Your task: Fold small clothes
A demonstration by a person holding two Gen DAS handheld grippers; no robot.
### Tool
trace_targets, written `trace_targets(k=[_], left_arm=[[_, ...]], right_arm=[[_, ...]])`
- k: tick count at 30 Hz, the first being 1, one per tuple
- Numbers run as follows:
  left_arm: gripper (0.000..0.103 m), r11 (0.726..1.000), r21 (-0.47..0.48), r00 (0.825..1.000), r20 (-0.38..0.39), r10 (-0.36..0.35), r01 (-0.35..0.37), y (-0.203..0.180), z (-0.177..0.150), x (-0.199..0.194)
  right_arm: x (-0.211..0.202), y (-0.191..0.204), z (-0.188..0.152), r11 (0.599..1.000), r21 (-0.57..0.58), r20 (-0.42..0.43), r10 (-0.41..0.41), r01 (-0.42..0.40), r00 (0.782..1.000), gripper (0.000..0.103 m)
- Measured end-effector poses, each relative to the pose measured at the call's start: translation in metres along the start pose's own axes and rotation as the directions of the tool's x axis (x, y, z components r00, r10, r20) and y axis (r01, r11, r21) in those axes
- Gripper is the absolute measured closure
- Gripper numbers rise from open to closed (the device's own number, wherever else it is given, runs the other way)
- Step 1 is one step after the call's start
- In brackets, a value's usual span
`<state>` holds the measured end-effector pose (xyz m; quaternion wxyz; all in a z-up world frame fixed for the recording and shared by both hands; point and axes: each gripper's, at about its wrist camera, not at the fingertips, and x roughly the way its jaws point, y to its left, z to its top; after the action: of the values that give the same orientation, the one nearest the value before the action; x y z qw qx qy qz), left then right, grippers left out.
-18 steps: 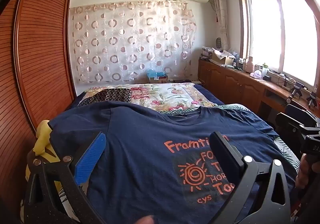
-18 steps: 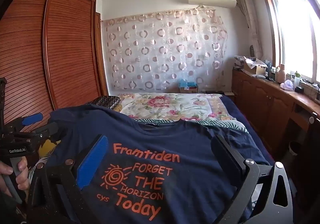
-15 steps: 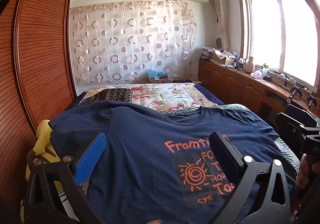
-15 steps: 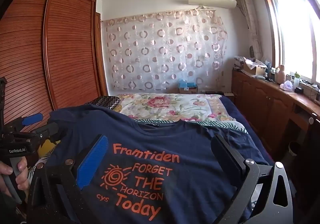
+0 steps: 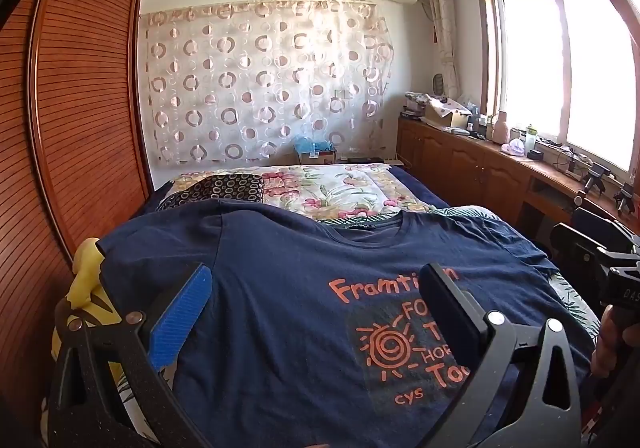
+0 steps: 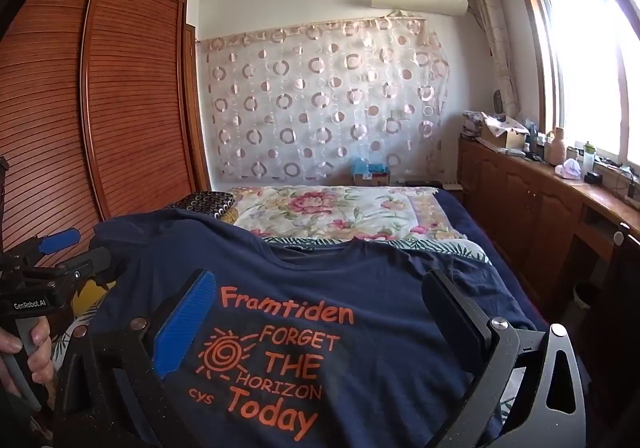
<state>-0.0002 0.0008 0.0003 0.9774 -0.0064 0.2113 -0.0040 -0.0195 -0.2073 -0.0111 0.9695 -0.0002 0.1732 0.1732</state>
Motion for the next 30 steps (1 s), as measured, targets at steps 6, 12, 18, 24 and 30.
trace_targets(k=[6,12,18,24,30], left_arm=[[0.000,1.000,0.000,1.000,-0.001,0.001,-0.001,0.0020,-0.0025,0.0008],[0.000,1.000,0.002,1.000,0.001,-0.002,0.002,0.0014,-0.0037,0.0019],[0.000,1.000,0.002,1.000,0.002,-0.001,0.001,0.0014,-0.0040,0.0019],[0.000,1.000,0.004,1.000,0.003,0.001,-0.001,0.0013,-0.0043,-0.0013],[0.000,1.000,0.006,1.000,0.004,0.002,-0.002,0.0013,-0.0043,-0.0013]], right_arm=[[-0.0030,0.0028,-0.0024,1.000,0.000,0.002,-0.001,0.001,1.000,0.000],[-0.0036,0.0034,-0.0024,1.000,0.002,0.002,-0.001,0.001,1.000,0.000],[-0.0032,0.0012,-0.0024,1.000,0.006,0.003,0.000,0.000,1.000,0.000],[-0.0047,0.0023,-0.0019,1.000,0.005,0.007,0.000,0.000,1.000,0.000],[-0.0054,0.0026,-0.0026,1.000,0.005,0.012,0.003,-0.003,1.000,0.000]])
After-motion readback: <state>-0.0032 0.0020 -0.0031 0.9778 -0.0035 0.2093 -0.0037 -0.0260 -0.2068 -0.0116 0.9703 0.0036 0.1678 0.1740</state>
